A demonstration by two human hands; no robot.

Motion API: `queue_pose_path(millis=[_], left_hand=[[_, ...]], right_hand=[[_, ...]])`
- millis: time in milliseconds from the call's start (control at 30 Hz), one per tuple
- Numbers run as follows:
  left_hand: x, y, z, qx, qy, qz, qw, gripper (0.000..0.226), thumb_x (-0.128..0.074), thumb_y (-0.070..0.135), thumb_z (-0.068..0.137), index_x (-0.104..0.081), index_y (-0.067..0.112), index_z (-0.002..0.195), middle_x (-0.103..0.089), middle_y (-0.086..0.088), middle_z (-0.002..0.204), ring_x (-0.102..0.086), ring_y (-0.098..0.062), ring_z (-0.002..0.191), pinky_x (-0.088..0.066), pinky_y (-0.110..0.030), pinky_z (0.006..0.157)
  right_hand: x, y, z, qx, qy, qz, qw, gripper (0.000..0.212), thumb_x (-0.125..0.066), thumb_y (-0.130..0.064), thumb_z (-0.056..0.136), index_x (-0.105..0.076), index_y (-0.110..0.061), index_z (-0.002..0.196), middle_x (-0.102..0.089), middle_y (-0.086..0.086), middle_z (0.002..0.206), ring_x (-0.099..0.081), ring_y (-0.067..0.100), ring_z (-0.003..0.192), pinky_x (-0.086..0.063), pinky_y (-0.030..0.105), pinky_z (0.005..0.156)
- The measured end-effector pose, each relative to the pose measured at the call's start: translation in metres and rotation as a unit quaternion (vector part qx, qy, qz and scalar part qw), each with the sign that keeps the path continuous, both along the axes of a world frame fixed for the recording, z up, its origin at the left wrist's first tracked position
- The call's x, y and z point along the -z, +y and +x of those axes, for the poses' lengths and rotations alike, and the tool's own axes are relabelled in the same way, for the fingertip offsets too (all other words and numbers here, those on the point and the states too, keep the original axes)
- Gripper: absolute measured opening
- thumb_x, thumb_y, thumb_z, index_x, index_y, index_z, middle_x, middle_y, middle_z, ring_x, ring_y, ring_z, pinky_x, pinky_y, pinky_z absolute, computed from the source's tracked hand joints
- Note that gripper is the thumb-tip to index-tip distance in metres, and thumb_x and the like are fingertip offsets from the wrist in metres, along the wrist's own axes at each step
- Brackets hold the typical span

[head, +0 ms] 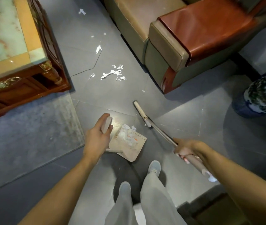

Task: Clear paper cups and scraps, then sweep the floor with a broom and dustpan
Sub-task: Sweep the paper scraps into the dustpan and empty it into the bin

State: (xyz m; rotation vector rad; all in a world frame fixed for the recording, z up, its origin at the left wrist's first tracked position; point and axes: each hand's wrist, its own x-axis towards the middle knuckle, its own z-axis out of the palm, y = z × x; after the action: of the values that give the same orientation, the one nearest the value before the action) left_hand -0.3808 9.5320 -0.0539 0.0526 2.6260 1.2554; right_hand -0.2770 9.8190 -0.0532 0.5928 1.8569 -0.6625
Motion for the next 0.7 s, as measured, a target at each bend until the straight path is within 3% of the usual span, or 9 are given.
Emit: queue_pose_path(millis=[100,200,300,367,567,633,700], left_hand=[[-0.004,0.022,-0.010,0.004,-0.010,0.007,1.000,0.032,-0.058,0.032,0.095,-0.051,0.048,0.121,-0.056,0.005,0.091,-0.047,-0.001,0.060,-0.043,-0.015,0.071],[-0.009,0.034,-0.016,0.017,0.001,0.026,1.000,0.034,-0.059,0.025,0.094,-0.052,0.055,0.109,-0.057,0.016,0.082,-0.051,0.002,0.061,-0.040,-0.005,0.063],[-0.010,0.029,-0.019,0.014,-0.012,0.025,1.000,0.034,-0.059,0.026,0.094,-0.052,0.057,0.107,-0.059,0.021,0.066,-0.051,0.003,0.053,-0.042,-0.017,0.057],[-0.008,0.024,-0.021,0.006,-0.022,0.025,0.999,0.036,-0.059,0.027,0.094,-0.053,0.059,0.108,-0.058,0.016,0.061,-0.049,-0.003,0.049,-0.042,-0.026,0.055],[-0.008,0.017,-0.019,0.041,-0.021,0.013,0.999,0.036,-0.058,0.034,0.095,-0.047,0.068,0.106,-0.056,0.000,0.071,-0.046,-0.015,0.057,-0.047,-0.034,0.064],[-0.007,0.014,-0.015,0.068,-0.021,0.010,0.997,0.031,-0.057,0.035,0.095,-0.048,0.061,0.110,-0.057,-0.002,0.074,-0.045,-0.012,0.056,-0.048,-0.031,0.066],[-0.007,0.011,-0.009,0.092,-0.014,0.006,0.996,0.031,-0.057,0.034,0.094,-0.047,0.057,0.111,-0.051,-0.002,0.070,-0.041,-0.005,0.053,-0.045,-0.015,0.064]], right_hand=[[-0.003,-0.008,0.004,-0.013,-0.019,-0.066,0.998,0.052,-0.047,0.001,0.089,-0.037,-0.014,0.138,-0.052,0.007,0.066,-0.050,0.009,0.035,-0.044,0.021,0.039],[-0.014,-0.004,0.014,-0.014,-0.032,-0.107,0.994,0.052,-0.042,0.000,0.090,-0.037,-0.020,0.138,-0.055,0.008,0.065,-0.051,0.012,0.041,-0.048,0.027,0.047],[-0.024,0.003,0.022,-0.027,-0.019,-0.104,0.994,0.060,-0.039,0.003,0.086,-0.036,-0.028,0.137,-0.052,0.006,0.058,-0.047,0.010,0.033,-0.045,0.023,0.041],[-0.030,0.006,0.024,-0.022,-0.015,-0.107,0.994,0.060,-0.039,0.003,0.086,-0.035,-0.026,0.139,-0.051,0.007,0.055,-0.046,0.012,0.034,-0.046,0.025,0.042],[-0.048,0.000,0.038,0.019,-0.002,-0.075,0.997,0.068,-0.041,0.003,0.089,-0.024,-0.024,0.149,-0.055,0.007,0.064,-0.050,0.011,0.039,-0.048,0.022,0.044],[-0.054,-0.004,0.050,0.060,0.006,-0.066,0.996,0.068,-0.043,0.001,0.091,-0.022,-0.025,0.150,-0.057,0.007,0.068,-0.051,0.012,0.043,-0.048,0.022,0.043],[-0.059,-0.008,0.064,0.106,0.008,-0.050,0.993,0.069,-0.045,-0.002,0.093,-0.017,-0.027,0.152,-0.058,0.007,0.070,-0.050,0.012,0.045,-0.047,0.021,0.044]])
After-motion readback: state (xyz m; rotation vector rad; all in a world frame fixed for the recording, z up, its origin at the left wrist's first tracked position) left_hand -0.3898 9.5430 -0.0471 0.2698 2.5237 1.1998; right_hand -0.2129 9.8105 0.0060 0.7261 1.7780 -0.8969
